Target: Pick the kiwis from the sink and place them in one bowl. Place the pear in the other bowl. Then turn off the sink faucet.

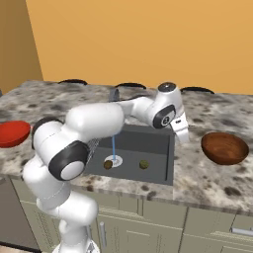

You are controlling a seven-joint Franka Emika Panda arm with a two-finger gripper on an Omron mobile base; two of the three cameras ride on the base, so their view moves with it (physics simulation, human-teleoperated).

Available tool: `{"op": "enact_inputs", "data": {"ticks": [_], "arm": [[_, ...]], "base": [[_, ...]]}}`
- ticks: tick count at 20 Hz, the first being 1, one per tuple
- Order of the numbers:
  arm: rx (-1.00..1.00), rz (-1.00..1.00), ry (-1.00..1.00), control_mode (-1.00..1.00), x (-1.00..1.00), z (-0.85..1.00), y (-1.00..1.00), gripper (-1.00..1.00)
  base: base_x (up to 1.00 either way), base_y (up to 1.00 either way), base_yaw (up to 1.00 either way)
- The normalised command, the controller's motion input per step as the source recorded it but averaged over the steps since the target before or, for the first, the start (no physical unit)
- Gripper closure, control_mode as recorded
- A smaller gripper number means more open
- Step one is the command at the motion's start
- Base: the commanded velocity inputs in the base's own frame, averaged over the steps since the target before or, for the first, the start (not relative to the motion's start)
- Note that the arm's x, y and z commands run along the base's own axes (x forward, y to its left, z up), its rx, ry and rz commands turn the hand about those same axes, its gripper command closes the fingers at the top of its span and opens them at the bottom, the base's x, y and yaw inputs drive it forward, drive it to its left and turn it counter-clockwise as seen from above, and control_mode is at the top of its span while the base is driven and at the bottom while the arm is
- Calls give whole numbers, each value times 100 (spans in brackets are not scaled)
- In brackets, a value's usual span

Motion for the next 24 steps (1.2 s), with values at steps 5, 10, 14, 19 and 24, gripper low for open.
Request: {"op": "enact_inputs", "data": {"ticks": [5, 10, 14, 19, 24], "arm": [[0, -11, 1, -100, 0, 0, -44, 100], [0, -8, 1, -100, 0, 0, -61, 100], [1, -3, 1, -100, 0, 0, -63, 100], [6, 0, 0, -100, 16, 0, -58, 100], [8, 0, 4, -100, 32, -4, -41, 100]], "base": [[0, 0, 0], [0, 0, 0], [0, 0, 0], [0, 0, 0], [0, 0, 0]]}}
